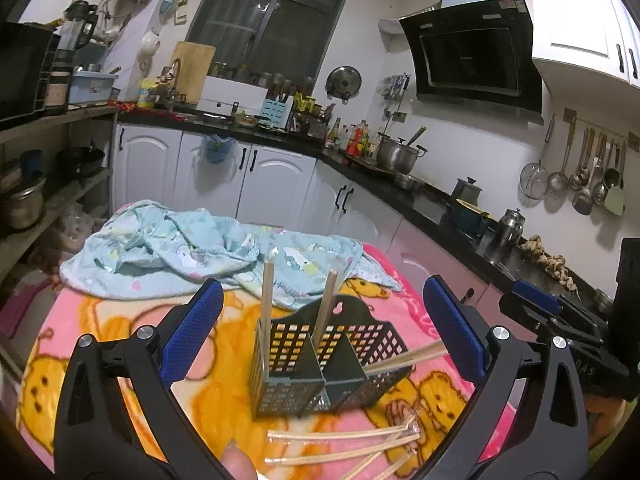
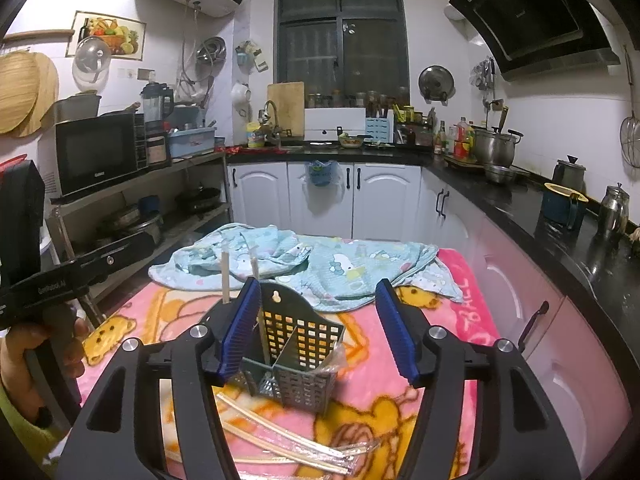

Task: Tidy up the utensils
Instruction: 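Lower the chopsticks into the caddy and open both grippers, then withdraw both open tools from the caddy and move toward the chopstick pile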

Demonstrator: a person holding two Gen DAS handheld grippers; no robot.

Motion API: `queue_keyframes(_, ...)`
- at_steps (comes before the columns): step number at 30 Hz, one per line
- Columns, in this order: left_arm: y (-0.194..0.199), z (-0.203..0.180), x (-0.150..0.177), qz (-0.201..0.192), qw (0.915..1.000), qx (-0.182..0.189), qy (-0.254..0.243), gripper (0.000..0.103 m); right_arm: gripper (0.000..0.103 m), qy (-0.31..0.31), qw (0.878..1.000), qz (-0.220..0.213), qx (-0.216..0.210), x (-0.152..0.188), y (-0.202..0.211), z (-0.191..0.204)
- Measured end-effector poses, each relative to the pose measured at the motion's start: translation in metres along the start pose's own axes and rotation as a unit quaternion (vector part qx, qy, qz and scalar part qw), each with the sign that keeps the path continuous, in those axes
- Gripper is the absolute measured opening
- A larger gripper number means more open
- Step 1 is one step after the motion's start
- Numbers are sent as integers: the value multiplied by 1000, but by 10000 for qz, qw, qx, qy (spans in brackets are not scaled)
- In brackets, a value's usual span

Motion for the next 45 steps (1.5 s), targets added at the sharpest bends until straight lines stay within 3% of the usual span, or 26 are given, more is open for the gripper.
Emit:
queue_keyframes(17, 34, -2, 24, 53, 9999, -41, 79, 92, 59, 88, 9999, -68, -65, 20, 35, 4)
queue_keyframes(45, 54, 1, 86, 793, 9965, -241, -86, 92, 62, 281, 9984, 457, -189, 74, 47, 22)
Point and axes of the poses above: each gripper's, at about its wrist camera, not at the fingertips, and y roughly against the way its jaws point, z to its left, x to its underside, the point moved 1 cm from there along -y, roughly the way its jaws point, and after that the axes turned 15 degrees about x, right-handed, at the moved point
